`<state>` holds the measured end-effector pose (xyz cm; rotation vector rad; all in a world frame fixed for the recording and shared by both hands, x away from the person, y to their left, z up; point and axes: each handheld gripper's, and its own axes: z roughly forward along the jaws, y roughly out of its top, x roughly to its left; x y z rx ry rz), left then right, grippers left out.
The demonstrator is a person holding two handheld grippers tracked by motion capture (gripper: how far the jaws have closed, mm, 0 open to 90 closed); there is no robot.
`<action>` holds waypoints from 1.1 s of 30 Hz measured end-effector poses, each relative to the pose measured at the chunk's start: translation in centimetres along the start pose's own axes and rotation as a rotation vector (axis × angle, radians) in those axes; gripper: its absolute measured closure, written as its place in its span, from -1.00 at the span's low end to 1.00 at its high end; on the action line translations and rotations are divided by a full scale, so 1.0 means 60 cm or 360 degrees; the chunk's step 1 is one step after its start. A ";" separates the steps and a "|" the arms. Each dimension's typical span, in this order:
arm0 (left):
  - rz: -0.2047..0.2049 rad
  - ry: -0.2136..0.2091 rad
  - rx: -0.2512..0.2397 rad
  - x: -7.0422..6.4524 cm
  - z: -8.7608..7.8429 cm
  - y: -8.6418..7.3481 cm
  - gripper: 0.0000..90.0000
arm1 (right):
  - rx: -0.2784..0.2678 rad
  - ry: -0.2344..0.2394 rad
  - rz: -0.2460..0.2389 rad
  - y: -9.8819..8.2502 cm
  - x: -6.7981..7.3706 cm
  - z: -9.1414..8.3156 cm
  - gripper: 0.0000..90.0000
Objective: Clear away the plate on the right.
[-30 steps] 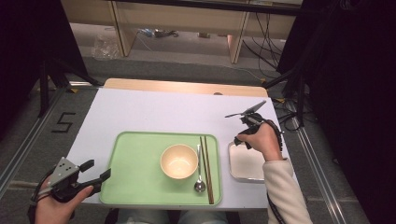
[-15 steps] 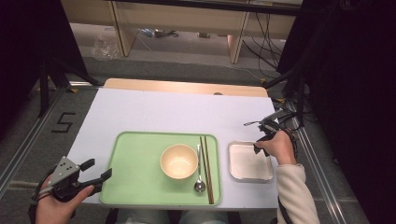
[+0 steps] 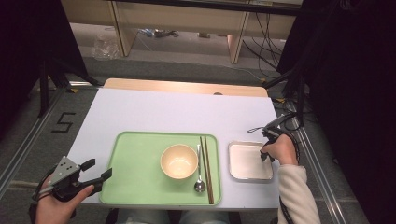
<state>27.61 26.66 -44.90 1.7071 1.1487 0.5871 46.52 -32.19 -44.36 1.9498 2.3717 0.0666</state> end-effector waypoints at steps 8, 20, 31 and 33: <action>-0.0009 -0.0010 -0.0001 -0.001 0.000 0.000 -0.38 | 0.0051 0.0077 0.0031 0.002 -0.006 -0.001 0.47; -0.0005 -0.0009 0.0002 -0.001 0.000 0.000 -0.37 | 0.0071 0.0095 0.0133 0.000 -0.021 0.000 0.80; -0.0009 -0.0011 0.0002 -0.001 0.000 0.000 -0.36 | 0.0025 0.0131 0.0225 0.002 -0.010 -0.022 0.92; -0.0009 -0.0011 0.0000 -0.001 0.000 0.000 -0.36 | -0.0001 0.0132 0.0249 0.000 -0.004 -0.033 0.94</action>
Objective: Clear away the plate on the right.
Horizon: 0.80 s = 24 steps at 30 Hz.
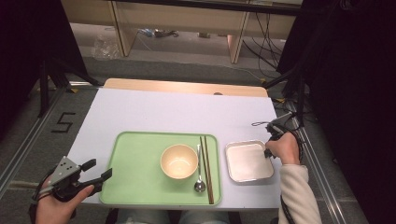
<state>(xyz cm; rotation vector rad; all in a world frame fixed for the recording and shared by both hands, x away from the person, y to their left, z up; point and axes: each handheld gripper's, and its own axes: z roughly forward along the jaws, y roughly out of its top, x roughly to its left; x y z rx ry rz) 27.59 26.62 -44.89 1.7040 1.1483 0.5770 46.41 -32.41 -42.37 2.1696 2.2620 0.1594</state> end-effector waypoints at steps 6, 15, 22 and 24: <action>0.0000 0.0000 -0.0001 0.000 0.000 0.000 -0.36 | -0.0111 -0.0015 -0.0076 -0.006 0.016 -0.038 0.99; -0.0003 -0.0001 -0.0002 0.000 0.000 0.000 -0.36 | -0.0159 -0.0049 -0.0063 -0.011 0.037 -0.062 0.99; -0.0023 -0.0001 -0.0007 -0.001 -0.002 0.002 -0.36 | -0.0274 0.0004 -0.0139 -0.013 0.040 -0.078 0.99; -0.0032 -0.0013 -0.0020 -0.001 -0.002 0.004 -0.36 | -0.0323 0.0042 -0.0111 -0.016 0.047 -0.085 0.99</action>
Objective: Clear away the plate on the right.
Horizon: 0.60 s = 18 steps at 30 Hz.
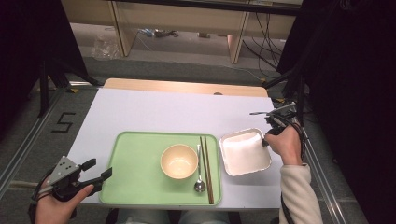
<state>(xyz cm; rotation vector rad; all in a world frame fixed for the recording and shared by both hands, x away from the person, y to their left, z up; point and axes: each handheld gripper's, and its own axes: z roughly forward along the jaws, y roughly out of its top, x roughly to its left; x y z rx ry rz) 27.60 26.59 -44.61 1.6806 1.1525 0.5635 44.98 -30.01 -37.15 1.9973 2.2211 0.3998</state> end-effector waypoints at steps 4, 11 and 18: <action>-0.0035 -0.0017 0.0000 0.000 0.001 0.005 -0.37 | -0.0058 0.0073 -0.0016 0.001 0.011 -0.007 0.99; -0.0047 -0.0024 -0.0014 -0.001 0.003 0.012 -0.37 | -0.0196 0.0152 -0.0074 0.003 0.026 -0.013 0.99; -0.0038 -0.0016 -0.0008 -0.002 0.006 0.019 -0.37 | -0.0367 0.0225 -0.0050 0.006 0.047 -0.018 0.99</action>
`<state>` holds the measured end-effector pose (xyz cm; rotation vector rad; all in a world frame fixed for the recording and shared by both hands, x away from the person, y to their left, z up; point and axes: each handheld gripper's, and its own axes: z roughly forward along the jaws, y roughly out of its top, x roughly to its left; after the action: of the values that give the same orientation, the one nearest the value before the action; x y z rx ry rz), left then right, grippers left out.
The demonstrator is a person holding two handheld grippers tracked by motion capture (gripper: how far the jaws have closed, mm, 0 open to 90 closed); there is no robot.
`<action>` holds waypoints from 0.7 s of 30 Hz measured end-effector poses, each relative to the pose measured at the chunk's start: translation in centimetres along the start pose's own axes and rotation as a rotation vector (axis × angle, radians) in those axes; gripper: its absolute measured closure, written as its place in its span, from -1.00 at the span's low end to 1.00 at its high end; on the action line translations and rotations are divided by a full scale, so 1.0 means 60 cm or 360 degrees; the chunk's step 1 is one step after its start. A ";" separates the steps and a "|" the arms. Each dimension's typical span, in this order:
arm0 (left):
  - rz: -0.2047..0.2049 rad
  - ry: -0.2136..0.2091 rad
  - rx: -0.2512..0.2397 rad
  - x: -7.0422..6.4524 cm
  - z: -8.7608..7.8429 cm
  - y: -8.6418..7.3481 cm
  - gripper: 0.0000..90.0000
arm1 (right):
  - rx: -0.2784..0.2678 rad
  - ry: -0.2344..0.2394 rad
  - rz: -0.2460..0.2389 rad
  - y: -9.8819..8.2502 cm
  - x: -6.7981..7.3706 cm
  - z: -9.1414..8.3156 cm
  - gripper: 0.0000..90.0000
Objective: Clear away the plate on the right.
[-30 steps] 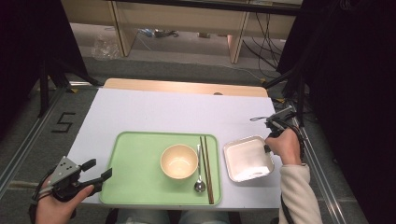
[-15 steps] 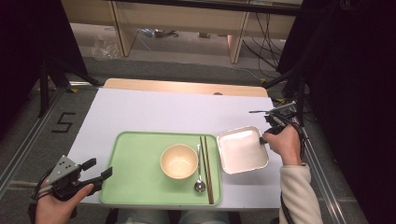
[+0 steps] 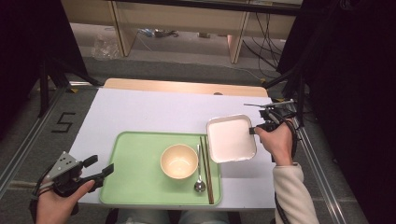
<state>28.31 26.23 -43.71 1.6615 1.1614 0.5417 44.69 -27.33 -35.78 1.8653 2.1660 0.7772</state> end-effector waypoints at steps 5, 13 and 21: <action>-0.0008 -0.0001 -0.0015 -0.002 0.008 0.010 -0.39 | -0.0152 0.0062 -0.0043 0.003 0.014 0.000 0.99; 0.0011 -0.0028 -0.0027 -0.009 0.022 0.032 -0.40 | -0.0362 0.0165 -0.0134 0.004 0.029 0.010 0.99; 0.0042 -0.0072 -0.0049 -0.025 0.042 0.061 -0.41 | -0.0459 0.0244 -0.0163 0.012 0.070 0.011 0.99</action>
<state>31.22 23.59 -41.17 1.6564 1.0947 0.5331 44.76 -23.08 -35.15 1.5869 2.0816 1.1737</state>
